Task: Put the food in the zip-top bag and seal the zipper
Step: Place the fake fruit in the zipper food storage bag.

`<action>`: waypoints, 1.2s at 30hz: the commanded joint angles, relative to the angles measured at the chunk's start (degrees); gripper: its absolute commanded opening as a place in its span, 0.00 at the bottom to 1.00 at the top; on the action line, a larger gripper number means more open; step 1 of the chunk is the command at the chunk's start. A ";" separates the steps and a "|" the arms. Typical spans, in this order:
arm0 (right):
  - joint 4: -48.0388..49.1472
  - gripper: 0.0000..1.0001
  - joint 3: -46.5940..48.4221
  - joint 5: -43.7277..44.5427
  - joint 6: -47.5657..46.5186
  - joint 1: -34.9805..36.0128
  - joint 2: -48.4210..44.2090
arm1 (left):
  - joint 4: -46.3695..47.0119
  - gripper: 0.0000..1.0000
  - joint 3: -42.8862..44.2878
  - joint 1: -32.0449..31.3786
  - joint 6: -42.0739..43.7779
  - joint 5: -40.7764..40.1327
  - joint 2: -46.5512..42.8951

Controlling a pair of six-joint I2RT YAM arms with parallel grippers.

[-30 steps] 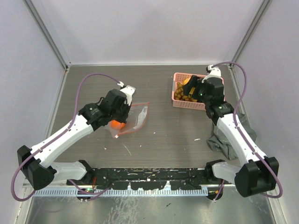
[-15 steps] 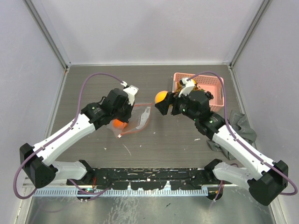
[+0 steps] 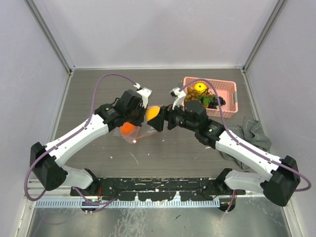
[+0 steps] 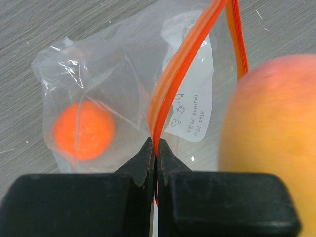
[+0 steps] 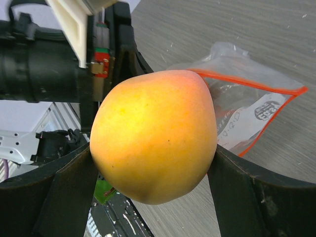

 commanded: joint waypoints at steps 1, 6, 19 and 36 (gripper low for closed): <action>5.01 0.45 0.41 -0.41 0.21 0.40 1.78 | 7.55 0.00 -1.72 0.10 1.00 1.79 -3.31; 5.69 0.45 -0.12 1.28 0.60 0.40 4.57 | 10.23 0.00 -5.30 0.05 2.07 2.34 -7.74; 9.62 0.57 -1.37 9.39 5.84 0.40 7.17 | 9.59 0.00 -6.35 -0.75 2.24 4.62 -11.19; 10.64 0.89 -0.86 14.51 12.92 0.44 9.14 | 8.17 0.00 -5.27 -0.91 0.54 5.44 -10.76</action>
